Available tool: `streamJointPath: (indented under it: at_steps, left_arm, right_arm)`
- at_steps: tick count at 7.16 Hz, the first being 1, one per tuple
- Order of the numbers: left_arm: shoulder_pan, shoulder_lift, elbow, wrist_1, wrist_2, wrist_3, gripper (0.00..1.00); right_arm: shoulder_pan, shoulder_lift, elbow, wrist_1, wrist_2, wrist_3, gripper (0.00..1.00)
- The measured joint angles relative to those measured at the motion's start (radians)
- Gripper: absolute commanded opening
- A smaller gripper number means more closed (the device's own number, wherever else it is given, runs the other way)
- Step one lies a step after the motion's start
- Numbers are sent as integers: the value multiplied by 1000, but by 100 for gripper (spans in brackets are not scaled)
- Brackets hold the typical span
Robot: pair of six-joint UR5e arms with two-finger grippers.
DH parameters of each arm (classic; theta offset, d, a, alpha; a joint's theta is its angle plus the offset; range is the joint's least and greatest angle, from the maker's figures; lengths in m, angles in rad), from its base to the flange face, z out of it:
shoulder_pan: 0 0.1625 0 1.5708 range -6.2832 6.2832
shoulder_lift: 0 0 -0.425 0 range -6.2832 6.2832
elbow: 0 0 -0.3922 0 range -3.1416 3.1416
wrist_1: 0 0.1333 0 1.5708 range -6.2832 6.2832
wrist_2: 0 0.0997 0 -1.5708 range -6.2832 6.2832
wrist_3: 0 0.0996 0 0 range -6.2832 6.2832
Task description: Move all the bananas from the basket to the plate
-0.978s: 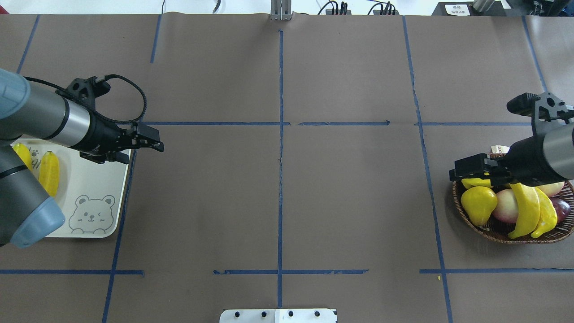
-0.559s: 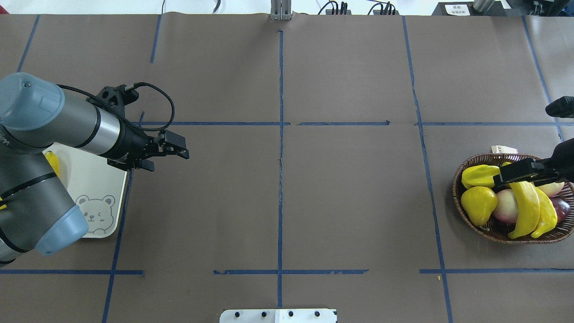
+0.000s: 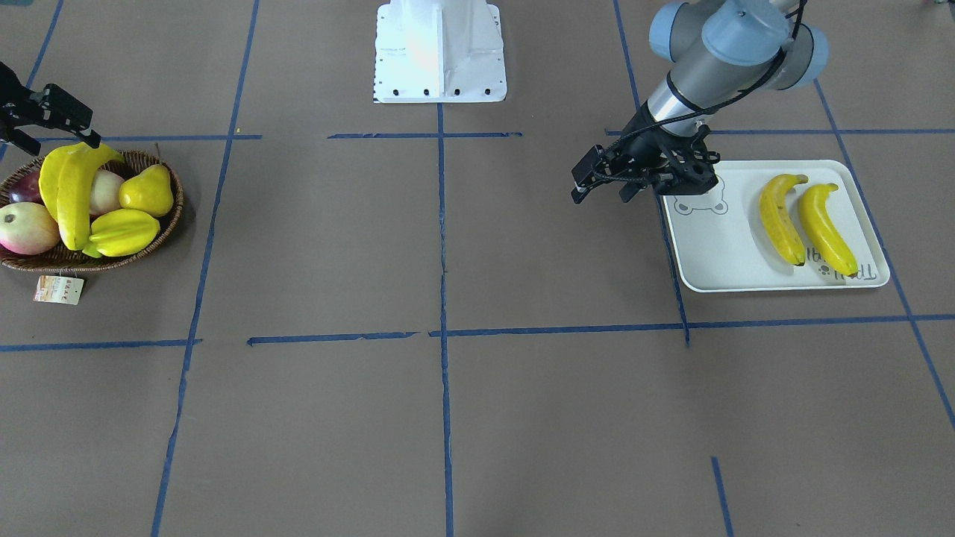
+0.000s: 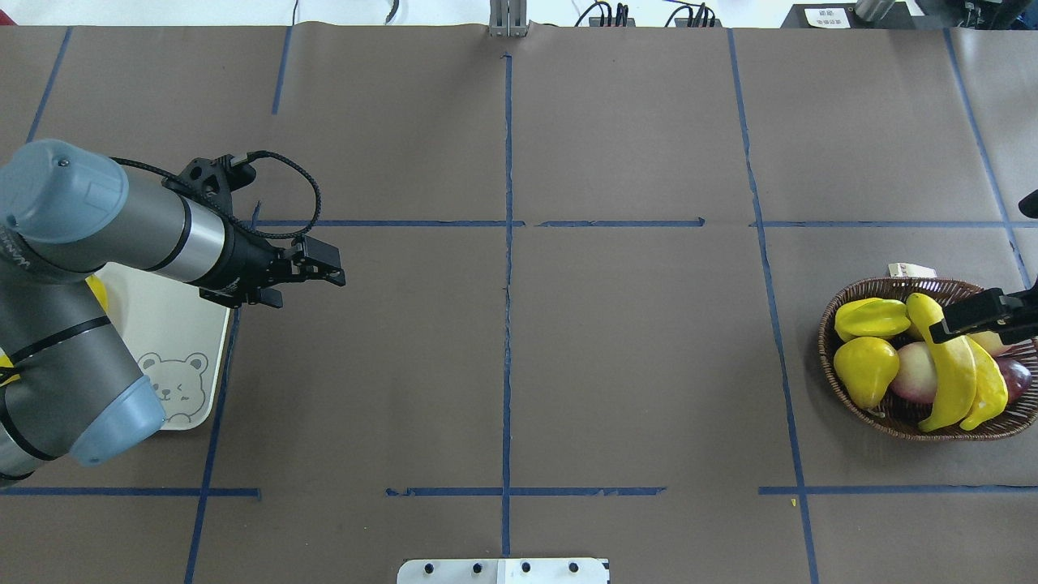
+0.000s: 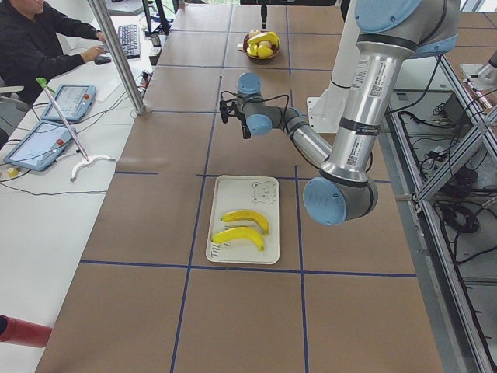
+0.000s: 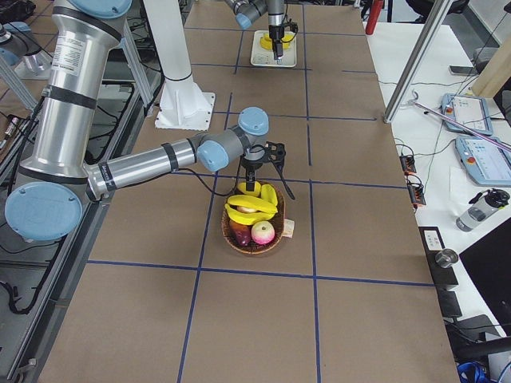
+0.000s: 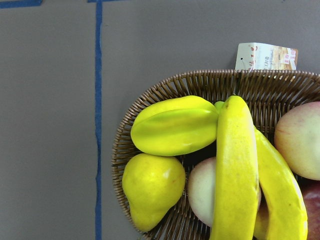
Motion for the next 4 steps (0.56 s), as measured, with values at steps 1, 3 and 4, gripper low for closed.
streamJointPath:
  at_steps: [1,3,4]
  left_arm:
    - [1,0,0,0,0,0,100]
    - [2,0,-2,0,1,0,100]
    - [1,1,-4,0,1,-1,100]
  right_arm:
    - [-6,-7,-14,0,0,-4,99]
    - [-48,-14,-43,-1,-1,-5,100]
    - [-80,-14,-56,-2,-1,-3,100]
